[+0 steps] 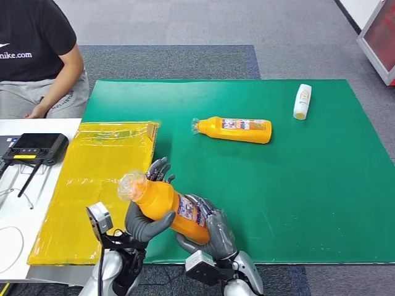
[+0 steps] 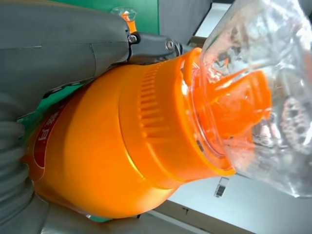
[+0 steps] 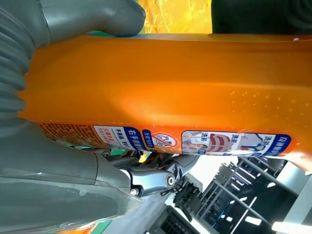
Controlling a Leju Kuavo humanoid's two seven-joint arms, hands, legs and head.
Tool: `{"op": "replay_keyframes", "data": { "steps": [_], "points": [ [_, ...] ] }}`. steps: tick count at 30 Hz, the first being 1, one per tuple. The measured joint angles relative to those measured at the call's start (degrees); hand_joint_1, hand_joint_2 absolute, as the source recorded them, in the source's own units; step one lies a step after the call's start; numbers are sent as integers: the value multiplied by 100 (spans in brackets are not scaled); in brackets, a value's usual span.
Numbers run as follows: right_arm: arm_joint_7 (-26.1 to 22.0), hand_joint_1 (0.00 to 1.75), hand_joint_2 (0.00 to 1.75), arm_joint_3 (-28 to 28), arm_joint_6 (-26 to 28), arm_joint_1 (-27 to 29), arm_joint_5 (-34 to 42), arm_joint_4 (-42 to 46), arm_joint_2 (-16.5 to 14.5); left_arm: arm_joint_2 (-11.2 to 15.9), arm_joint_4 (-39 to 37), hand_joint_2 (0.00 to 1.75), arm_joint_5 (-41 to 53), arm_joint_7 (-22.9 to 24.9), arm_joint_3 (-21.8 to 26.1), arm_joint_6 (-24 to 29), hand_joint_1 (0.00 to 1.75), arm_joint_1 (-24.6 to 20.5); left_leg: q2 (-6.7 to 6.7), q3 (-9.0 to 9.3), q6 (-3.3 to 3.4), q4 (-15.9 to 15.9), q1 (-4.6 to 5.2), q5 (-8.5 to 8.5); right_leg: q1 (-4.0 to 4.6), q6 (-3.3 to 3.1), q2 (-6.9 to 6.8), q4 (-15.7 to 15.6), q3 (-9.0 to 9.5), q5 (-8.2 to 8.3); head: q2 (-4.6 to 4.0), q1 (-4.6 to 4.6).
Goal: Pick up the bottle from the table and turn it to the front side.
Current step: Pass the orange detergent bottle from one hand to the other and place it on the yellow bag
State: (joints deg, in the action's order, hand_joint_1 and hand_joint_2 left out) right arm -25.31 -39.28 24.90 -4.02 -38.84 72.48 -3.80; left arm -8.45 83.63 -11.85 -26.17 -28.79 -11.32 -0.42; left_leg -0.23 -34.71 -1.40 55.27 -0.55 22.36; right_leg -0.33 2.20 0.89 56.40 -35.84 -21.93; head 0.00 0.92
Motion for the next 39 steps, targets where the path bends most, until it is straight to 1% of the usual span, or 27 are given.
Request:
{"op": "replay_keyframes", "data": {
  "steps": [15,16,20,21,24,25,26,33,35,39],
  "points": [
    [-54,175,175,-43,21,5,106,-3,0,5,-119,175,6,45,2,21,175,-140,0,0,0,0,0,0,0,0,0,0,1,0,0,0],
    [-60,172,175,-46,26,6,114,-3,-1,5,-120,175,22,44,2,42,175,-145,0,0,0,0,0,0,0,0,0,0,1,0,0,0],
    [-70,84,175,-50,74,8,148,-3,-2,11,-121,175,78,38,0,158,175,-149,0,0,0,0,0,0,0,0,0,0,1,0,0,1],
    [-72,73,175,-50,88,8,158,-4,-2,14,-121,175,95,38,-1,184,175,-149,0,0,0,0,0,0,0,0,0,0,1,0,0,1],
    [-70,15,175,-51,112,10,193,-13,-4,16,-120,175,168,29,-2,280,175,-147,0,-1,0,0,0,0,0,0,0,0,1,0,0,0],
    [-72,3,175,-53,127,9,203,-15,-6,16,-120,175,202,21,1,341,175,-144,0,0,0,0,0,0,0,0,0,0,1,0,0,1],
    [-78,0,175,-54,150,8,212,-16,-12,19,-120,175,246,12,10,421,175,-134,1,0,0,0,0,0,0,-1,1,0,0,0,0,0],
    [-69,0,175,-29,223,5,289,-16,-45,154,-119,175,1001,12,165,1184,175,12,1,0,-2,0,-1,-2,1,-2,0,1,-2,0,0,0],
    [-41,0,175,-23,232,15,289,-15,-46,207,-118,175,1396,75,203,1458,175,32,1,0,-2,0,-1,-2,1,-2,1,1,-2,0,0,-1],
    [2,0,175,18,231,50,268,-14,-46,303,-70,175,2451,129,253,2173,175,52,1,0,-2,0,0,-1,1,-2,0,1,-1,0,0,1]
  ]
}}
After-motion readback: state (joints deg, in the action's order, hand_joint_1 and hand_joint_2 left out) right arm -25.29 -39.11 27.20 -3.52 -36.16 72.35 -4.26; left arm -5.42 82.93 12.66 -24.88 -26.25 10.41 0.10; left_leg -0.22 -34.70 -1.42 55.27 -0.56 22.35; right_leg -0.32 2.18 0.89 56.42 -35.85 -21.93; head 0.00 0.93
